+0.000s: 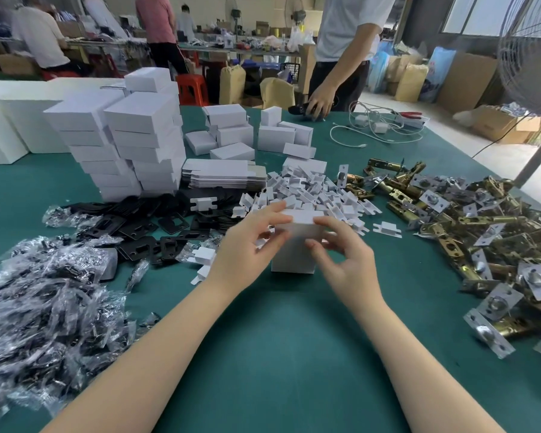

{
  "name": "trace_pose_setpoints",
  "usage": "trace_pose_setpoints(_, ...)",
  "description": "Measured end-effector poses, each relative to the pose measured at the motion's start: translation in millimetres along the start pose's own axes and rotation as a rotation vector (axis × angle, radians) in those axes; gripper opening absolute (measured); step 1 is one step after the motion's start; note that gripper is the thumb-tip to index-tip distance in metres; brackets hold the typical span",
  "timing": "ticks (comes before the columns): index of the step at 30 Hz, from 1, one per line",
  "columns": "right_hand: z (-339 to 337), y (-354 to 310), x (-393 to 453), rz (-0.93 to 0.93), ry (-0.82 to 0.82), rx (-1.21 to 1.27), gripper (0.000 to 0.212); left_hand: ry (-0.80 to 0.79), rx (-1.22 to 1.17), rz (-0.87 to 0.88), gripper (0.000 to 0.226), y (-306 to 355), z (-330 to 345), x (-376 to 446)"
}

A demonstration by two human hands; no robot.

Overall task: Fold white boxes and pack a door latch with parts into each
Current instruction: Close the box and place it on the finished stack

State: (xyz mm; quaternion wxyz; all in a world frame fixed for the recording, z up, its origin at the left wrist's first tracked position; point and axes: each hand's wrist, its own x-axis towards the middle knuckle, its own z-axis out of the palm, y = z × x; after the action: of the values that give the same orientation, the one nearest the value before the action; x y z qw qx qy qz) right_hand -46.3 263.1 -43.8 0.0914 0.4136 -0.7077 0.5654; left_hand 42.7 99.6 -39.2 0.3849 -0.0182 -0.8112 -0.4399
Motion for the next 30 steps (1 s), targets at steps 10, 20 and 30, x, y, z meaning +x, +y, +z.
trace_pose_setpoints(10, 6, 11, -12, 0.176, -0.256, -0.185, 0.105, -0.217, 0.23, -0.276, 0.082, -16, 10, -20)
trace_pose_setpoints(20, 9, 16, -13, 0.221, -0.223, -0.035, 0.047, 0.056, 0.07, -0.179, 0.042, 9, -3, -19)
trace_pose_setpoints(30, 9, 17, -9, 0.303, -0.249, -0.104, 0.048, 0.594, 0.211, -0.265, 0.028, 64, -170, 149)
